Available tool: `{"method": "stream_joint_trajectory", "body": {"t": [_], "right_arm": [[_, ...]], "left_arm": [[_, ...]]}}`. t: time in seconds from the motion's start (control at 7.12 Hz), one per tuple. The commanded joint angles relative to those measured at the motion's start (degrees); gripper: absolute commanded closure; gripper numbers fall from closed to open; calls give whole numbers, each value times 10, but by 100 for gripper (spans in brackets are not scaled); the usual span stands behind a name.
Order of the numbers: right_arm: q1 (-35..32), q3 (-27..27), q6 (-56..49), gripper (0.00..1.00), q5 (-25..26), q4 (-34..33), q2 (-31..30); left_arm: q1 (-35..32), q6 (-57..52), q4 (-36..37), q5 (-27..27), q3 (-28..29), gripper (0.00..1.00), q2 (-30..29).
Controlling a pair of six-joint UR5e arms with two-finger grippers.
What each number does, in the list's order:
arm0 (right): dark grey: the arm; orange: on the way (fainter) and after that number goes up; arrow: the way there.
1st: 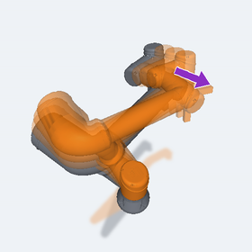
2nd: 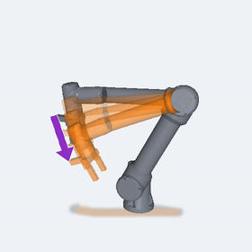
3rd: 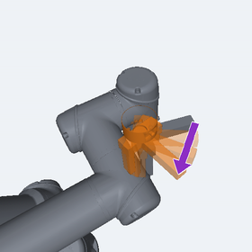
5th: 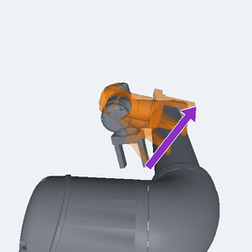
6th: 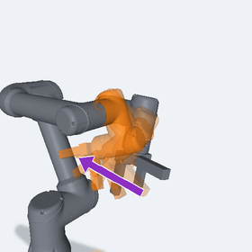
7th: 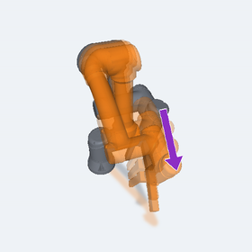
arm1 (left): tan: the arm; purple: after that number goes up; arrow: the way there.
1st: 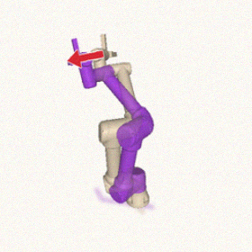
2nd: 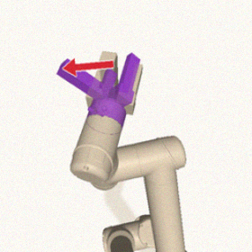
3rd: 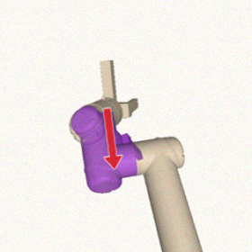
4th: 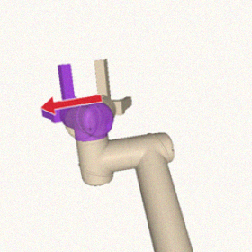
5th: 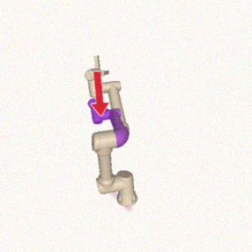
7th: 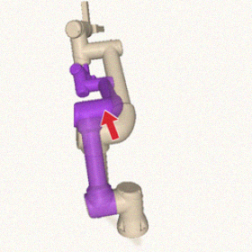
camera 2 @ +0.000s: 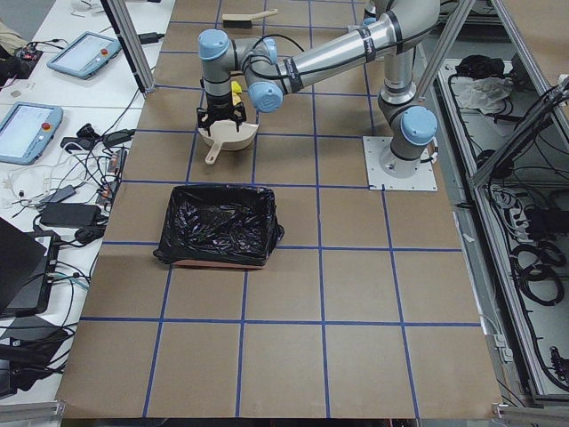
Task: Sweep and dump trash into bin
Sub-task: 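Grasp the white dustpan handle with the left gripper while the right grasps the brush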
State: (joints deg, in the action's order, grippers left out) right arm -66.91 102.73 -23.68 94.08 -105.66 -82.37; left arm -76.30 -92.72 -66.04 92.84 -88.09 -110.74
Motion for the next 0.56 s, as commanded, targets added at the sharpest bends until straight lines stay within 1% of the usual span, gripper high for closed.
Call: {"method": "stream_joint_trajectory", "body": {"t": [0.0, 0.14, 0.42], "right_arm": [[6, 4, -56, 2, 1, -39, 50], [7, 9, -57, 2, 1, -61, 71], [6, 13, -70, 4, 1, -82, 98]], "left_arm": [[-2, -46, 26, -4, 6, 0, -33], [-2, -47, 27, -10, 6, 2, -39], [-3, -50, 26, -13, 39, 2, -64]]}}
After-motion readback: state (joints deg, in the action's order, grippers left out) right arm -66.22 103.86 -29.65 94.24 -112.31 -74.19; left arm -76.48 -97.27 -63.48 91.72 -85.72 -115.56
